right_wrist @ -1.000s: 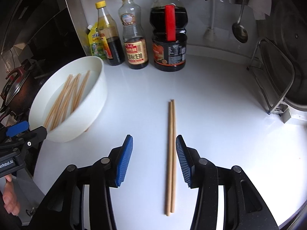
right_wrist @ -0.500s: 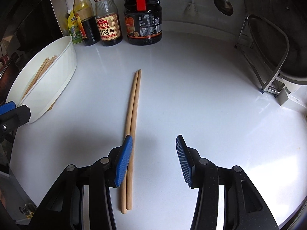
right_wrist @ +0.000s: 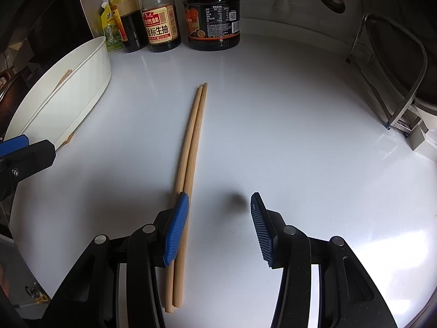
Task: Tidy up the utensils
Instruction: 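Move both open tools back to the last chopsticks on the counter, then spread the last two chopsticks apart with the right tool while the left tool positions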
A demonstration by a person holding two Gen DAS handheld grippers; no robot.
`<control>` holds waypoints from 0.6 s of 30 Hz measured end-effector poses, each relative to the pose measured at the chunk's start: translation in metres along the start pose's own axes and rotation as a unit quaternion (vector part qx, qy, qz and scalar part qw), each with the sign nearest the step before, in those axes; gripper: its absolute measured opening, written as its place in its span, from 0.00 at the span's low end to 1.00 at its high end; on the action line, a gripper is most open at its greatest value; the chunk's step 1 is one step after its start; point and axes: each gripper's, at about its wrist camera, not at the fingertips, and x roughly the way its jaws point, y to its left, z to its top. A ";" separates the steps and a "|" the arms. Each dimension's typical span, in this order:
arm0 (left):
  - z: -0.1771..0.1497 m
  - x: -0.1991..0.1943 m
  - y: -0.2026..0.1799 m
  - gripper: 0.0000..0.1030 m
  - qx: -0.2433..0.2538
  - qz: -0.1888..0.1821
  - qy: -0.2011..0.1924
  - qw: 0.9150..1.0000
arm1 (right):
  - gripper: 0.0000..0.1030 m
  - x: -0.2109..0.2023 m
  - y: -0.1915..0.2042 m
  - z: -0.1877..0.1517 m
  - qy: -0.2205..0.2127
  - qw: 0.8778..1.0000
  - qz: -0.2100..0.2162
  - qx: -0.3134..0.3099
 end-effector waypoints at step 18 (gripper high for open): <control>-0.001 0.006 -0.005 0.86 -0.004 0.013 0.009 1.000 | 0.44 0.007 0.019 -0.004 -0.010 0.999 0.007 -0.047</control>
